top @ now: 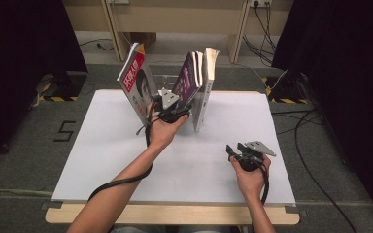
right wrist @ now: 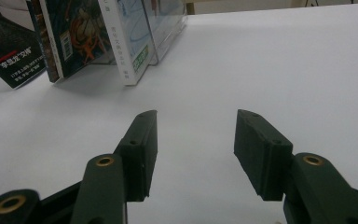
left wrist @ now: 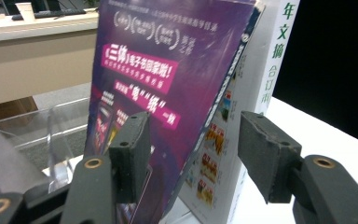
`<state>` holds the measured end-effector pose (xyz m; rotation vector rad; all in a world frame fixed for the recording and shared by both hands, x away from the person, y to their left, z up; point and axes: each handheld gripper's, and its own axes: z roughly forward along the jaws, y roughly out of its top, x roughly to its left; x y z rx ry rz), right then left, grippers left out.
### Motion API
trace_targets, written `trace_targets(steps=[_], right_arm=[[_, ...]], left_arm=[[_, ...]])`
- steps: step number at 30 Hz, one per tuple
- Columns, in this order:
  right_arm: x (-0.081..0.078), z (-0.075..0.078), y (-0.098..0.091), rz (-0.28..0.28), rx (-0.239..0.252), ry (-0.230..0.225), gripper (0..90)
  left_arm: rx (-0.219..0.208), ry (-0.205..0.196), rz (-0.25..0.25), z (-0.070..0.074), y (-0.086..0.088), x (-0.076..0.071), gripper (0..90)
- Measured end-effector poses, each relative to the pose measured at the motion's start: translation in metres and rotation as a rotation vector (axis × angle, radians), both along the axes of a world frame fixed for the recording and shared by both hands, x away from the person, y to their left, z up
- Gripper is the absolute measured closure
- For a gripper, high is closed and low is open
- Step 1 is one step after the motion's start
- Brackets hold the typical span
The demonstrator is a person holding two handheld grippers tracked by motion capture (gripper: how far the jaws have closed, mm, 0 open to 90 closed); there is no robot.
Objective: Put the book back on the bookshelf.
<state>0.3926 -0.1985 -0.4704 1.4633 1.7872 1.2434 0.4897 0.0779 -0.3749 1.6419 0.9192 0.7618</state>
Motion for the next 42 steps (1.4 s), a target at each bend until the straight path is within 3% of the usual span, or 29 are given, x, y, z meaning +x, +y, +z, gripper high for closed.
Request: trace_targets(steps=[7, 15, 42], right_arm=[[0.0, 0.0, 0.0, 0.001, 0.002, 0.001, 50.0], [0.0, 0.0, 0.0, 0.004, 0.004, 0.004, 50.0], [0.0, 0.0, -0.001, 0.004, 0.002, 0.006, 50.0]], left_arm=[[0.041, -0.002, 0.028, -0.004, -0.01, 0.01, 43.2], [0.059, -0.021, 0.054, -0.005, -0.015, 0.016, 46.8], [0.087, -0.033, 0.077, -0.003, -0.025, 0.02, 60.0]])
